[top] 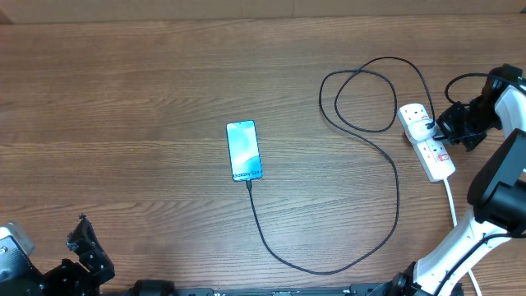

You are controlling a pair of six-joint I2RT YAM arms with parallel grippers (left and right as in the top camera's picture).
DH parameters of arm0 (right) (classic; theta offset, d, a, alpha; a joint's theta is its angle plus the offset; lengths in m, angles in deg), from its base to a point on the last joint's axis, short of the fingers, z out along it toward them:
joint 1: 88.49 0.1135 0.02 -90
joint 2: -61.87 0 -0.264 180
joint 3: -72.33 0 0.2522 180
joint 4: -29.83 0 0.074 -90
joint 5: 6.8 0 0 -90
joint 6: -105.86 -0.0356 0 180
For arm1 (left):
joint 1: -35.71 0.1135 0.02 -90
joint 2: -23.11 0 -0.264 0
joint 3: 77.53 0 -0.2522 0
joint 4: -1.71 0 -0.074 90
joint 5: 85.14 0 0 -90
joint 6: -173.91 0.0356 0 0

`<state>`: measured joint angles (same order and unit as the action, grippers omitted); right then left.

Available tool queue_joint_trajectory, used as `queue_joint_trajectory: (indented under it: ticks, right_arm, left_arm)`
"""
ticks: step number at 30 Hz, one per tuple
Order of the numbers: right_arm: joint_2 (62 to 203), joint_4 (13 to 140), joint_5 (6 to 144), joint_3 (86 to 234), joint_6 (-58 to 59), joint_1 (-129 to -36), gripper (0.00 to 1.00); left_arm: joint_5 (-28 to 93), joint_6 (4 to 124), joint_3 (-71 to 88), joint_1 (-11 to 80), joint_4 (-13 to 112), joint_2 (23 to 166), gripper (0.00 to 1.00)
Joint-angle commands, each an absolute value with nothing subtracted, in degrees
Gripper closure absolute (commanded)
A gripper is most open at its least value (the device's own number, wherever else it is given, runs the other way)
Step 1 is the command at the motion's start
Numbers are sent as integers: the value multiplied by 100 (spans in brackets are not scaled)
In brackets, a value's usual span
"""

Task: Plug charger to phone and switch on socket

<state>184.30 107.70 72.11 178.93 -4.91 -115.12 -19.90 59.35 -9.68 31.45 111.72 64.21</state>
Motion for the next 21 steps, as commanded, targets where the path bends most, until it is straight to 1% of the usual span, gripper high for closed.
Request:
queue_joint_trajectory:
  ticks: [1, 4, 6, 11, 15, 20, 21]
  right_arm:
    - [18627, 10742, 7567, 18002, -511, -11447, 96]
    - [18609, 11031, 8123, 18172, -513, -11530, 96]
    - [18566, 11387, 8367, 18533, -511, -11652, 96]
    - [18275, 12484, 8466, 20406, -511, -12070, 96]
    - [17805, 12930, 7895, 22480, -513, -12325, 96]
    - [17134, 12620, 6787, 24664, -557, -12457, 96]
    - [16983, 12530, 6617, 25007, -773, -12457, 96]
  left_arm:
    - [-2101, 5815, -949, 3156, 11170, 6417, 0]
    - [-2101, 5815, -949, 3156, 11170, 6417, 0]
    - [-2101, 5815, -946, 3156, 11170, 6417, 0]
    - [-2101, 5815, -949, 3156, 11170, 6408, 0]
    - [-2101, 5815, -920, 3156, 11168, 6218, 1]
    - [-2101, 5815, -905, 3159, 11168, 5599, 0]
    - [-2101, 5815, -905, 3159, 11170, 5448, 1]
